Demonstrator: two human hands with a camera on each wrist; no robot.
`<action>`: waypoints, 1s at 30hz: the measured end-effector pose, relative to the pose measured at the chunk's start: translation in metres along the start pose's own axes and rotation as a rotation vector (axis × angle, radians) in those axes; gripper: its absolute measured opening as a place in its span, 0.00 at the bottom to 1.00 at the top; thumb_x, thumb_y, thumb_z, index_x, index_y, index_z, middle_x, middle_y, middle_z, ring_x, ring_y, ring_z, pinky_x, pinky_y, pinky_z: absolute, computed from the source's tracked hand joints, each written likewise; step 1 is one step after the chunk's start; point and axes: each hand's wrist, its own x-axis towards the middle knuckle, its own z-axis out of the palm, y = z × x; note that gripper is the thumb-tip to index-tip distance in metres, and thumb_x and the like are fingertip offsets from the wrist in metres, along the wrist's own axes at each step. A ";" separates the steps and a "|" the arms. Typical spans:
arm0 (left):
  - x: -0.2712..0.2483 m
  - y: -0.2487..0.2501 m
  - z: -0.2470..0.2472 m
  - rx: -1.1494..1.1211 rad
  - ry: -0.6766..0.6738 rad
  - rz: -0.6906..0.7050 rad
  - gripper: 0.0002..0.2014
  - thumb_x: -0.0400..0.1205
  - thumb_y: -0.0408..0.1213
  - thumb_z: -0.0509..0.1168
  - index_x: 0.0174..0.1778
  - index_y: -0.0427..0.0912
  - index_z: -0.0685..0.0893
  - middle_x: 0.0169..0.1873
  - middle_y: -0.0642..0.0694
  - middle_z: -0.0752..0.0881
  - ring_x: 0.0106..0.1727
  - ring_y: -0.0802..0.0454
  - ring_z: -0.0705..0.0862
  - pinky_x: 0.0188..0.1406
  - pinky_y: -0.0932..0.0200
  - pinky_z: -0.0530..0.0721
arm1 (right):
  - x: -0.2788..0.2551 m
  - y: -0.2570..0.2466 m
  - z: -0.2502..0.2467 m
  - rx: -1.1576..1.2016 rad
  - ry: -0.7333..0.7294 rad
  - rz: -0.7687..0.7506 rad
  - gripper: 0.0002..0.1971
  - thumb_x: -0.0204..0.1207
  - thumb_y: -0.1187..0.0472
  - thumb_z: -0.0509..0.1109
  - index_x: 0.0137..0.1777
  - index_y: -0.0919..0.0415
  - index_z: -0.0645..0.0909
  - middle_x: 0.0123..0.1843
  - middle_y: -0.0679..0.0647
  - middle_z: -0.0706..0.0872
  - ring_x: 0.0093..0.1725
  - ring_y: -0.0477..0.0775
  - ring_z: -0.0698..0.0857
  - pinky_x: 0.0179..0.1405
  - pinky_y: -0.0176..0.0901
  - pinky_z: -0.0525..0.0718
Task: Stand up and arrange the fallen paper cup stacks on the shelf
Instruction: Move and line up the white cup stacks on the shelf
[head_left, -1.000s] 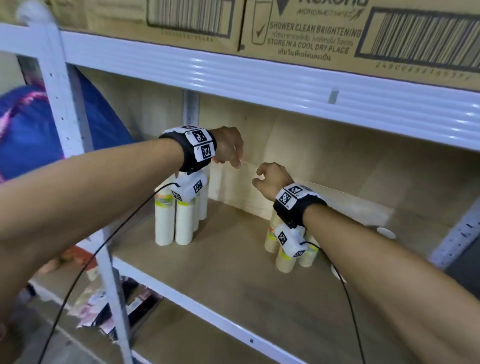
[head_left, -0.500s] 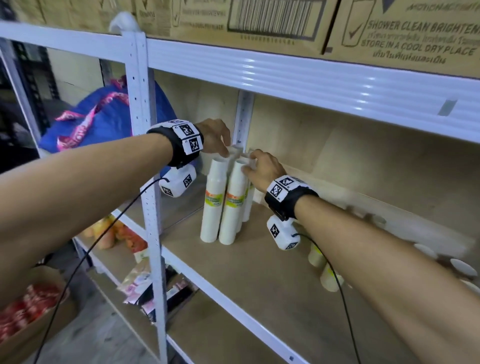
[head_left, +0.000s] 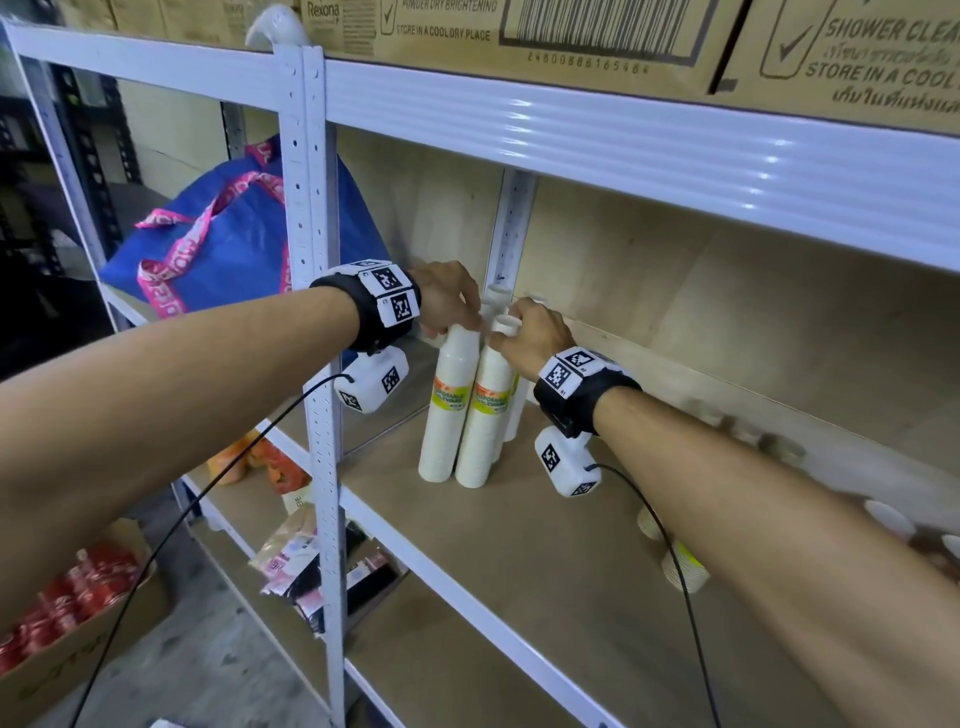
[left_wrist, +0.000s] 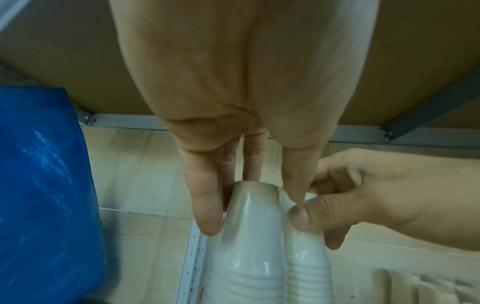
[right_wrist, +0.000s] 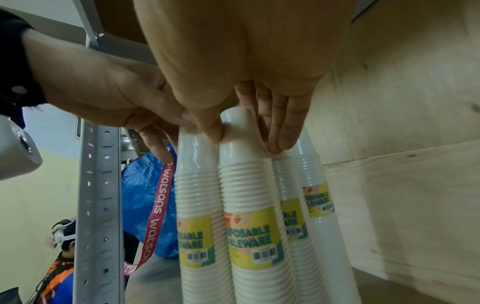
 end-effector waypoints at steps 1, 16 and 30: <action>-0.001 0.001 0.001 0.009 -0.008 0.005 0.20 0.77 0.44 0.75 0.63 0.42 0.84 0.50 0.38 0.88 0.45 0.39 0.91 0.48 0.41 0.91 | 0.000 0.000 -0.001 0.006 0.000 0.007 0.21 0.74 0.49 0.74 0.63 0.59 0.80 0.56 0.56 0.87 0.50 0.59 0.84 0.40 0.43 0.75; 0.003 0.048 0.007 0.137 -0.033 0.096 0.17 0.78 0.39 0.74 0.63 0.44 0.85 0.54 0.46 0.83 0.41 0.47 0.90 0.39 0.55 0.90 | -0.019 0.027 -0.037 0.020 0.046 0.066 0.21 0.69 0.48 0.78 0.55 0.60 0.82 0.54 0.53 0.86 0.50 0.56 0.84 0.39 0.42 0.78; 0.049 0.127 0.037 0.043 -0.056 0.294 0.15 0.79 0.34 0.73 0.61 0.42 0.84 0.56 0.44 0.83 0.35 0.53 0.85 0.20 0.68 0.81 | -0.037 0.087 -0.096 -0.072 0.168 0.245 0.23 0.67 0.47 0.78 0.56 0.60 0.81 0.53 0.56 0.85 0.49 0.59 0.84 0.40 0.44 0.80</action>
